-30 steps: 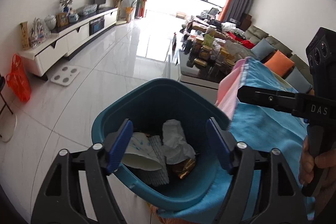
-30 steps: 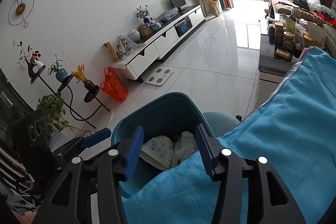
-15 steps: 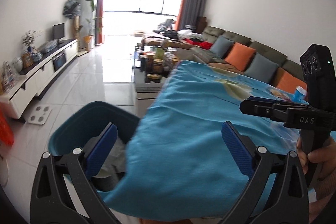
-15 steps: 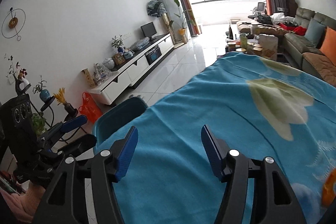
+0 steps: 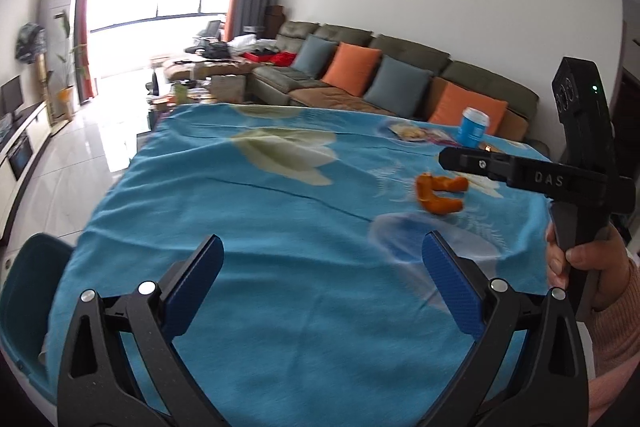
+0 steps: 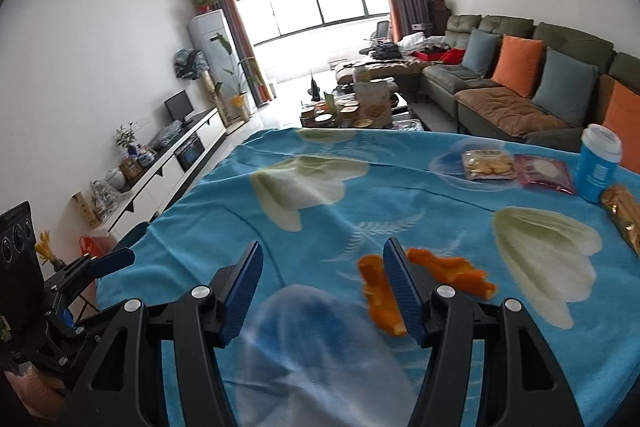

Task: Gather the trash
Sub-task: 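Move both tools back over the table toward the orange peels, then grasp an orange peel with the left tool while the right tool grasps another peel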

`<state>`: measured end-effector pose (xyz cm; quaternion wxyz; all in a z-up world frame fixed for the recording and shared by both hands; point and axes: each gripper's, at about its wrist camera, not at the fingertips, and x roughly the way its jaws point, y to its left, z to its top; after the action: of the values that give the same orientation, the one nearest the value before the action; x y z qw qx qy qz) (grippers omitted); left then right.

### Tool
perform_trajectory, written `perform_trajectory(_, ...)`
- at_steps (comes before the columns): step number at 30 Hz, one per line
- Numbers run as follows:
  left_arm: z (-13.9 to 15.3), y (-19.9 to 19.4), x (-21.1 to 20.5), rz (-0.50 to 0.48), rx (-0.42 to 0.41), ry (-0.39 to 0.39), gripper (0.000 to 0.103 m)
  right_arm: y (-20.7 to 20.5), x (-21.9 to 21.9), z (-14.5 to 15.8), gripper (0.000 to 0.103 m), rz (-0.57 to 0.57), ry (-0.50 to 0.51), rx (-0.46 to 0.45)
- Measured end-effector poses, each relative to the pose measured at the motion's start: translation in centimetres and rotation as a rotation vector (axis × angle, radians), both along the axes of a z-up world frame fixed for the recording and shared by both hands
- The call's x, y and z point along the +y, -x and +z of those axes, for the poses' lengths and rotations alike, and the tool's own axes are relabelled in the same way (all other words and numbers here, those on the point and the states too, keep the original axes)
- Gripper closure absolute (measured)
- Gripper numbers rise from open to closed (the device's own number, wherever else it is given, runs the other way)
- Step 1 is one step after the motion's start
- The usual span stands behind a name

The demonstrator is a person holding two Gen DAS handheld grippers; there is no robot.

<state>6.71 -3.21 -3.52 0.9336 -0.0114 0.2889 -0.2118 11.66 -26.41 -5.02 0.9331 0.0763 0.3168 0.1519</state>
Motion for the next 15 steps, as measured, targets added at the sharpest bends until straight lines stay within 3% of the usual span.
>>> perform_trajectory(6, -0.3, -1.7, -4.8, -0.097, 0.034, -0.011, 0.007, -0.3, -4.4, -1.1, 0.043, -0.091, 0.003, 0.025)
perform_trajectory(15, -1.1, -4.7, -9.8, -0.183, 0.118, -0.022, 0.018, -0.8, -7.1, -2.8, 0.043, -0.118, -0.009, 0.062)
